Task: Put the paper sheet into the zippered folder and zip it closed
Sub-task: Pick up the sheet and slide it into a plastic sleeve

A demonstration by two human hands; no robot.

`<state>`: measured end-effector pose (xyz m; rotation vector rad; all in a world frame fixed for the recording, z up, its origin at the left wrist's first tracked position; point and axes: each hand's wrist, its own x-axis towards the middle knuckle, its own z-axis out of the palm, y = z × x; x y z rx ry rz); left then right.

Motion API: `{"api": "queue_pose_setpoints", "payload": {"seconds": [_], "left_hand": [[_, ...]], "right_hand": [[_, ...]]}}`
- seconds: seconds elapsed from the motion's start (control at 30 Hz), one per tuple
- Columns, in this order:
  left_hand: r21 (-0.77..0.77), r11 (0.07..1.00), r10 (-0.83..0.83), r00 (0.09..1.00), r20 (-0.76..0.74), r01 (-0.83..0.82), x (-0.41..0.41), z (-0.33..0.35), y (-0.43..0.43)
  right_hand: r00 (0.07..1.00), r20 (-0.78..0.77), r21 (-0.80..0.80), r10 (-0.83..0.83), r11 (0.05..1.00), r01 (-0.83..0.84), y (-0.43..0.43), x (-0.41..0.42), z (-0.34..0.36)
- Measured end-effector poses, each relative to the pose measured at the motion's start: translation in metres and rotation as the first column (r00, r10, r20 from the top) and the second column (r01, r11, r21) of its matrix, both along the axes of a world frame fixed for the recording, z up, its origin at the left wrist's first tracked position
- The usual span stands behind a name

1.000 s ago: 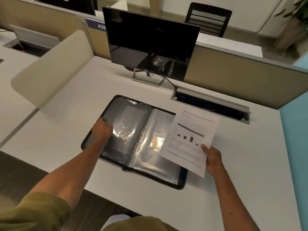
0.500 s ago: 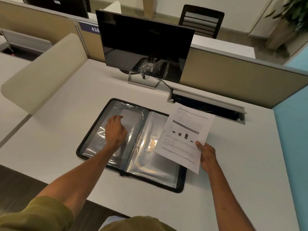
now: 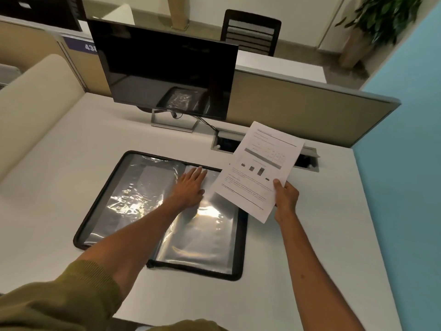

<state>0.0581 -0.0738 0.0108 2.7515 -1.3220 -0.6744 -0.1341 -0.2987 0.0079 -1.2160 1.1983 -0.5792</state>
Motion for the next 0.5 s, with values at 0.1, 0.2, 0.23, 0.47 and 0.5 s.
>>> {"api": "queue_pose_setpoints", "payload": {"seconds": [0.1, 0.2, 0.23, 0.47, 0.5], "left_hand": [[0.024, 0.999, -0.039, 0.999, -0.015, 0.040, 0.004, -0.002, -0.012], [0.048, 0.997, -0.064, 0.998, 0.000, 0.064, 0.006, -0.006, -0.017], [0.052, 0.997, -0.065, 0.998, 0.012, 0.064, 0.006, -0.007, -0.018], [-0.024, 1.000, -0.012, 0.995, 0.103, 0.015, 0.010, -0.016, -0.016], [-0.033, 0.999, 0.000, 0.995, 0.101, 0.004, 0.012, -0.016, -0.016]], "right_hand": [[0.999, 0.034, 0.000, -0.028, 1.000, 0.028, -0.002, 0.006, 0.001], [0.998, 0.048, -0.013, -0.034, 0.999, 0.035, -0.006, 0.017, 0.003], [0.998, 0.050, -0.017, -0.034, 0.999, 0.035, -0.008, 0.021, 0.002], [0.990, 0.103, 0.014, -0.099, 0.995, 0.098, -0.013, 0.045, -0.005], [0.987, 0.114, 0.027, -0.117, 0.993, 0.114, -0.012, 0.048, -0.005]]}}
